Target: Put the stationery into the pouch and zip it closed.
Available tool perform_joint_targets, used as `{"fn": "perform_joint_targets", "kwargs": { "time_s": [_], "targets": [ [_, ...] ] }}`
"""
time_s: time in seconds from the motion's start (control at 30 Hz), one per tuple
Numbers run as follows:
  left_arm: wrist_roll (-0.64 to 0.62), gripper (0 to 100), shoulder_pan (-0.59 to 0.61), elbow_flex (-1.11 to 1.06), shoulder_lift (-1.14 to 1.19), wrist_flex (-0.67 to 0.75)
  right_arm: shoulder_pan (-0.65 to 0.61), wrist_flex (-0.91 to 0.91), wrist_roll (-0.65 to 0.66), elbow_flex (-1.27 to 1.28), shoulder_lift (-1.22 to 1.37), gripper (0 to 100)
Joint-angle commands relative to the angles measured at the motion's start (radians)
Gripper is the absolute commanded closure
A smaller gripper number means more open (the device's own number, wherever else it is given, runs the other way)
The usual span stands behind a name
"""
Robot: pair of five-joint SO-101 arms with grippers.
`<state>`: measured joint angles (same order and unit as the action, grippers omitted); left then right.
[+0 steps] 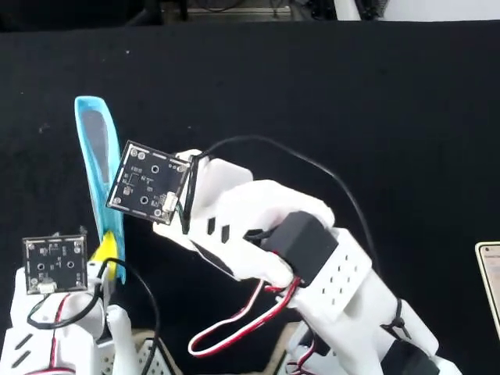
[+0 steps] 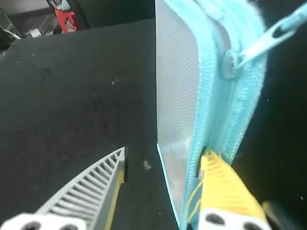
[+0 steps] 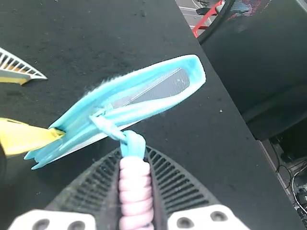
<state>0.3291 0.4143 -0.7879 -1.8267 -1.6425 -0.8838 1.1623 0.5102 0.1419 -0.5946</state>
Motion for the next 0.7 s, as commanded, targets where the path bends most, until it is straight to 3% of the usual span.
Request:
{"fn": "perform_joint_targets", "kwargs": {
  "time_s": [0.0, 0.1, 0.47, 0.67],
  "targets": [
    [0.0, 75, 0.005, 0.084, -0.002, -0.058, -0.003, -0.029, -0.008, -0.005, -0.031, 98.7],
    [0.0, 75, 0.005, 0.12, -0.002, -0.117, -0.003, -0.029, -0.008, -0.004, -0.028, 98.7],
    [-0.008, 75, 0.007, 0.291, -0.002, -0.117, -0.003, -0.023, -0.008, -0.004, -0.035, 98.7],
    [-0.072, 75, 0.001, 0.315, 0.0, -0.117, -0.003, -0.023, -0.008, -0.004, -0.035, 98.7]
  ]
}}
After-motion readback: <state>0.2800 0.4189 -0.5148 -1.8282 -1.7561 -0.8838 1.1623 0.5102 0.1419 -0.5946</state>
